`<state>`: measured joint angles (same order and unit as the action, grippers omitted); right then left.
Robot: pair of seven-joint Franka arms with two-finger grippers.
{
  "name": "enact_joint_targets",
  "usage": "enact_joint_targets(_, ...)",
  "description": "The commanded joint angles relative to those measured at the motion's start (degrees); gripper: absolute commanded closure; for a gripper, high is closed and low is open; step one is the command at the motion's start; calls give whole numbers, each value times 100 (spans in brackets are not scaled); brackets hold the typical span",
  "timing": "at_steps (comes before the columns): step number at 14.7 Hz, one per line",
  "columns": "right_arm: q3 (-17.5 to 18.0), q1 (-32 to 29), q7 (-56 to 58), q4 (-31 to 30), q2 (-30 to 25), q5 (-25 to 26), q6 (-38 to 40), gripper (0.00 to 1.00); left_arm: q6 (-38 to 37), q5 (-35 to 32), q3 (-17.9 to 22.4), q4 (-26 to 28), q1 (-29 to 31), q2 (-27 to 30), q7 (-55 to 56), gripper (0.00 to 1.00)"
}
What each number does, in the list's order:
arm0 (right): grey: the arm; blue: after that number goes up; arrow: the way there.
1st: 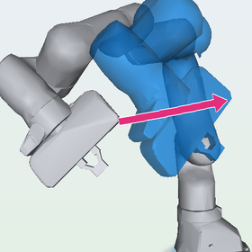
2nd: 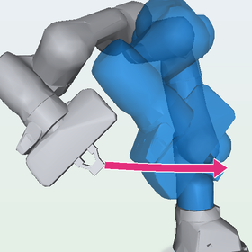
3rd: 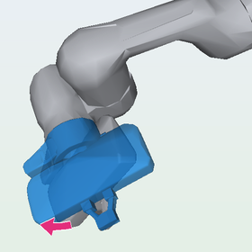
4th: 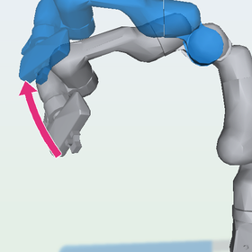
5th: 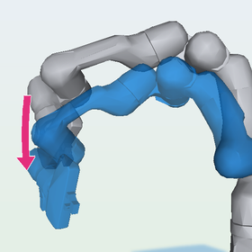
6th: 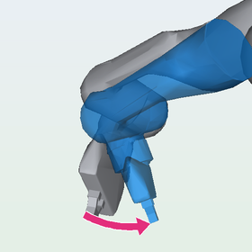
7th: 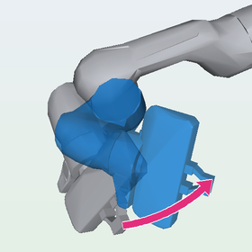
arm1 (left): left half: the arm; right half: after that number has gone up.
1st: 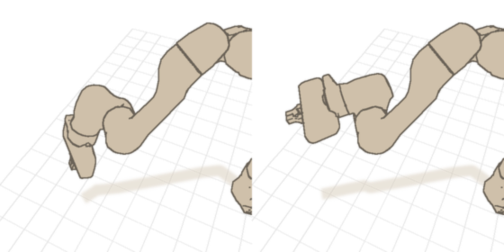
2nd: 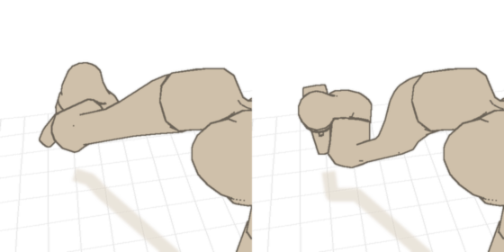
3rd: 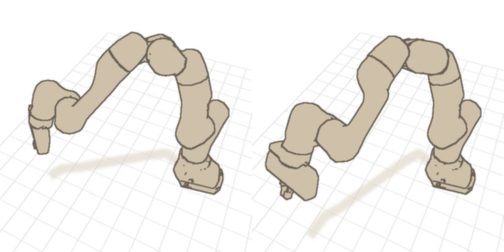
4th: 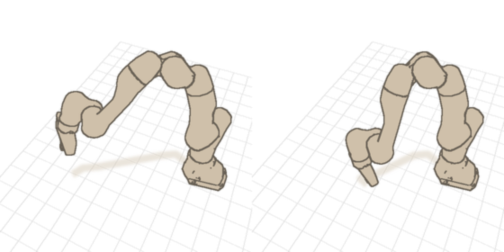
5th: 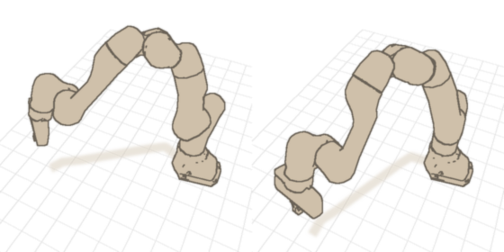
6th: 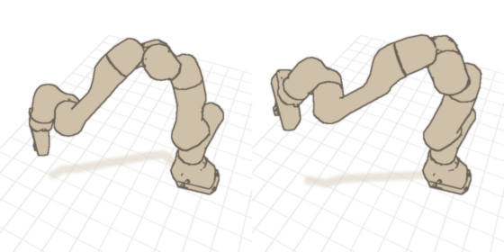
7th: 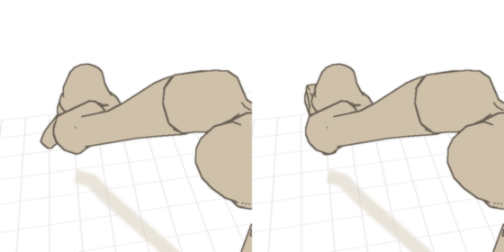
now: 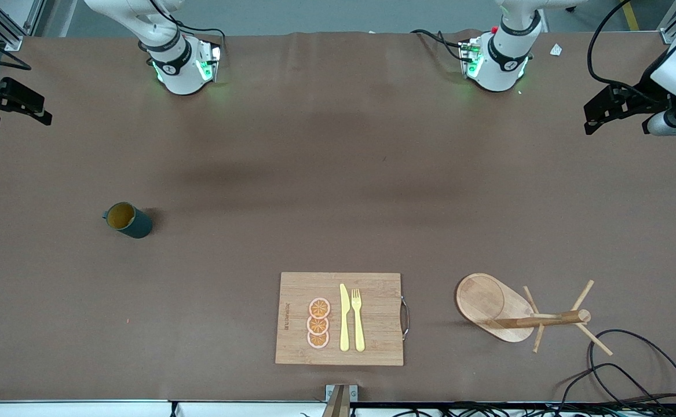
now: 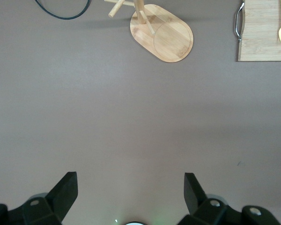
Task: Pass cup and hang on rack
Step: 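Reach the right gripper down to the teal mug and grasp it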
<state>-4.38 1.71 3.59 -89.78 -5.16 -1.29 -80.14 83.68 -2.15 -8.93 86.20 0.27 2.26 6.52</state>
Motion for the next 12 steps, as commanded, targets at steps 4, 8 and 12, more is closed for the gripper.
enact_joint_targets(4, 25, -48, 63, -93, -99, 24, -37, 0, -36, 39, -12, -130, 26, -50, -54, 0)
enact_joint_targets(8, 16, -57, 54, 30, -73, 24, 7, 0, -36, 83, -12, -130, 44, -50, -115, 0)
enact_joint_targets(12, -1, -100, 36, 240, 960, -81, 16, 0, -36, 92, -12, -121, 35, -112, -107, 0)
